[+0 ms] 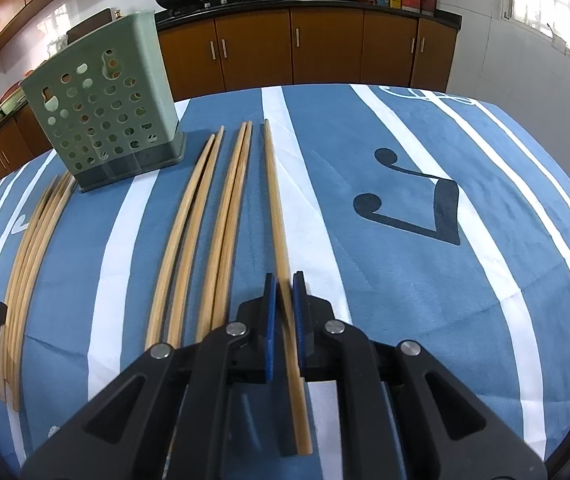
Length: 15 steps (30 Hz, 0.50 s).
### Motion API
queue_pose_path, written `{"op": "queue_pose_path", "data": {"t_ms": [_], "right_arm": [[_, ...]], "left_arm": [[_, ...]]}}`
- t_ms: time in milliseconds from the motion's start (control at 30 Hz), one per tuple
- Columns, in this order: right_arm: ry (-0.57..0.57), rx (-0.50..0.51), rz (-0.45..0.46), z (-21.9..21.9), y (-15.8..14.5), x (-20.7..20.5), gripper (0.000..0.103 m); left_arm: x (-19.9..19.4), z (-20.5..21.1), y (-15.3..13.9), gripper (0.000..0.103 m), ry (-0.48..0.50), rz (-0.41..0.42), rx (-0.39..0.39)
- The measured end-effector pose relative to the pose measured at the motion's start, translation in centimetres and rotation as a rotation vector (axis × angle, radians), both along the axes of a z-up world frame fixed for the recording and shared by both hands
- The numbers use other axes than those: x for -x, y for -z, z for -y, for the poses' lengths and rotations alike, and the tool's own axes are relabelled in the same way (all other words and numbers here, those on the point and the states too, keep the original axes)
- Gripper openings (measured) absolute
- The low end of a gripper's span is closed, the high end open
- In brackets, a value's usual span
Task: Organize utensils
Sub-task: 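Close the left tool on one wooden chopstick while the right tool grasps another chopstick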
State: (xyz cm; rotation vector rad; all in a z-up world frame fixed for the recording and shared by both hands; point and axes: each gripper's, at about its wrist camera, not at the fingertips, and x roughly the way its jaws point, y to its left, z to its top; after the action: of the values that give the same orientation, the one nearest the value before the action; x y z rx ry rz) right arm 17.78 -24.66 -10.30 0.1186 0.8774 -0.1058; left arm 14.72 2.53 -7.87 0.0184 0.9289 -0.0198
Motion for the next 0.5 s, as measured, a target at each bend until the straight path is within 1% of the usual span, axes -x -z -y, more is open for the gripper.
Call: {"op": "queue_pose_path", "data": {"t_ms": [33,133,167,367,500], "right_arm": [[-0.001,0.002,0.001,0.0,0.0,0.0,0.01],[-0.009,0.018,0.004,-0.2,0.0,-0.2,0.009],[-0.011,0.018,0.005,-0.1,0.0,-0.4,0.008],[0.019,-0.002,0.018,1.3,0.1,-2.3,0.008],[0.037,-0.027,0.023,2.1,0.1,-3.5,0.008]], "left_arm": [[-0.1,0.1,0.1,0.024,-0.001,0.002,-0.012],[-0.8,0.1,0.2,0.012,-0.005,0.001,-0.025],[-1.1,-0.1,0.2,0.01,-0.007,0.002,-0.027],[-4.2,-1.9,0.2,0.008,-0.042,0.017,-0.03],[-5.5,-3.0,0.4,0.008,-0.047,0.043,0.021]]}}
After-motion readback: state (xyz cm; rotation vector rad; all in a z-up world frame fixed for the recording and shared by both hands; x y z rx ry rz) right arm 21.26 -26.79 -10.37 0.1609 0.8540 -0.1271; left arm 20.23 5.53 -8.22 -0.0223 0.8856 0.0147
